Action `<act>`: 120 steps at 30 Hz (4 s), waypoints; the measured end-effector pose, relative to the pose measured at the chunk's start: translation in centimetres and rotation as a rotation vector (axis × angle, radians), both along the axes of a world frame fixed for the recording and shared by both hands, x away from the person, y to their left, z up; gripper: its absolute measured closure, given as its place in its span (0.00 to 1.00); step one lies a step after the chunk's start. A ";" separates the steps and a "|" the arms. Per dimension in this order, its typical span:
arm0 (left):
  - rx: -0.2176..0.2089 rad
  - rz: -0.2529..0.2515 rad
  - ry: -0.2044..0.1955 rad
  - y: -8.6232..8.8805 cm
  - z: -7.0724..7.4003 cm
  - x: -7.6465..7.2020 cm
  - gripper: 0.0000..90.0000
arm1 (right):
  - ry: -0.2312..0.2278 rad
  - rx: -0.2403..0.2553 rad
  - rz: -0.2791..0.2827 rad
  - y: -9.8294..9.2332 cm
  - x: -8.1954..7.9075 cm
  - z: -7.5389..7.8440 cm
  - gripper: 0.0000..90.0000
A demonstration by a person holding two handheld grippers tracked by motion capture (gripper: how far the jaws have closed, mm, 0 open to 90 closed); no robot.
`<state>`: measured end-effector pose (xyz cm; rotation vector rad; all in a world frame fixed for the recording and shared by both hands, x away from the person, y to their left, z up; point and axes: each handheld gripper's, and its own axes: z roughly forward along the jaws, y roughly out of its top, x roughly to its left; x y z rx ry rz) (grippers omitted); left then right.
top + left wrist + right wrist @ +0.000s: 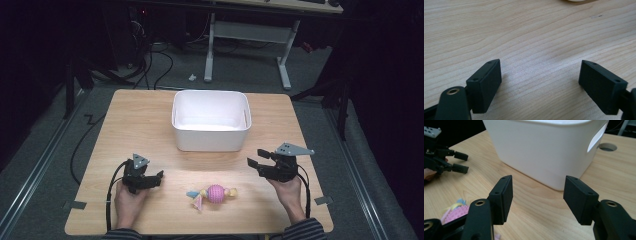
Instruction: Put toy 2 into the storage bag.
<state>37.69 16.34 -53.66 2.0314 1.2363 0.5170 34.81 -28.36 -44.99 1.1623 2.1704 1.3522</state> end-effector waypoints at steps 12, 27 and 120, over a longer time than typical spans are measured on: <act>0.001 0.000 0.000 0.0 0.0 0.0 0.21 | 0.036 0.027 0.001 0.2 -1.0 -2.5 0.44; 0.000 0.000 0.000 0.0 0.0 0.0 0.21 | 0.042 0.004 0.103 3.3 -2.9 -3.9 0.38; -0.001 -0.001 0.001 0.0 0.0 0.0 0.21 | 0.088 -0.171 0.283 8.8 -2.8 -4.5 0.37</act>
